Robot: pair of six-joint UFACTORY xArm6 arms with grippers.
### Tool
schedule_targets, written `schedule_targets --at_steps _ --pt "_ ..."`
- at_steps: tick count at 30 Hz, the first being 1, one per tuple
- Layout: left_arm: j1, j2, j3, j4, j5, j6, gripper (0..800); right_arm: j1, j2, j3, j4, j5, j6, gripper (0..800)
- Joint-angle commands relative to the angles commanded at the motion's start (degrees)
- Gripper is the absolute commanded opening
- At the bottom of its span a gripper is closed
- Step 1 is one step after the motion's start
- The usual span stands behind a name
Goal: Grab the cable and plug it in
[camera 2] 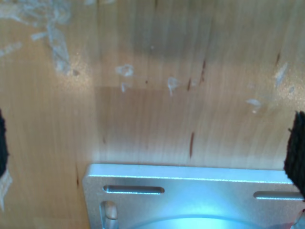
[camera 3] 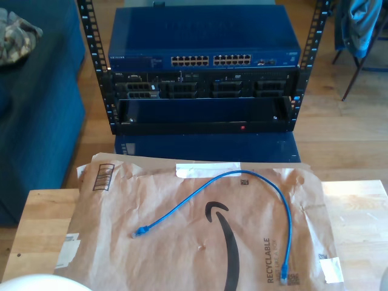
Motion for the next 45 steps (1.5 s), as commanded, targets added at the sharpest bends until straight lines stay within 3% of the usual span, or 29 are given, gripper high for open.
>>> schedule_targets --at_steps 26,31,36,40,42,45 --pt "0.0 0.62 -0.09 0.0 0.26 -0.18 800 0.09 -0.18 -0.53 0.0 0.09 0.18 799" --pt "0.0 0.62 -0.44 0.09 0.79 -0.26 800 0.09 -5.71 -0.53 0.0 0.26 0.62 797" --pt "0.0 0.18 -2.64 0.53 4.75 -0.35 800 0.09 -8.88 -1.14 0.35 0.44 2.37 796" --pt "-0.26 0.18 -8.97 0.53 16.0 -1.93 800 0.18 -11.52 -1.32 0.53 0.53 4.84 796" --pt "-0.88 0.7 -11.96 0.53 19.34 -3.52 800 0.26 -12.4 -1.41 0.53 0.35 8.53 796" --pt "-4.31 0.62 -14.42 0.53 20.13 -5.8 800 1.23 -12.13 -4.4 0.62 0.35 12.84 797"
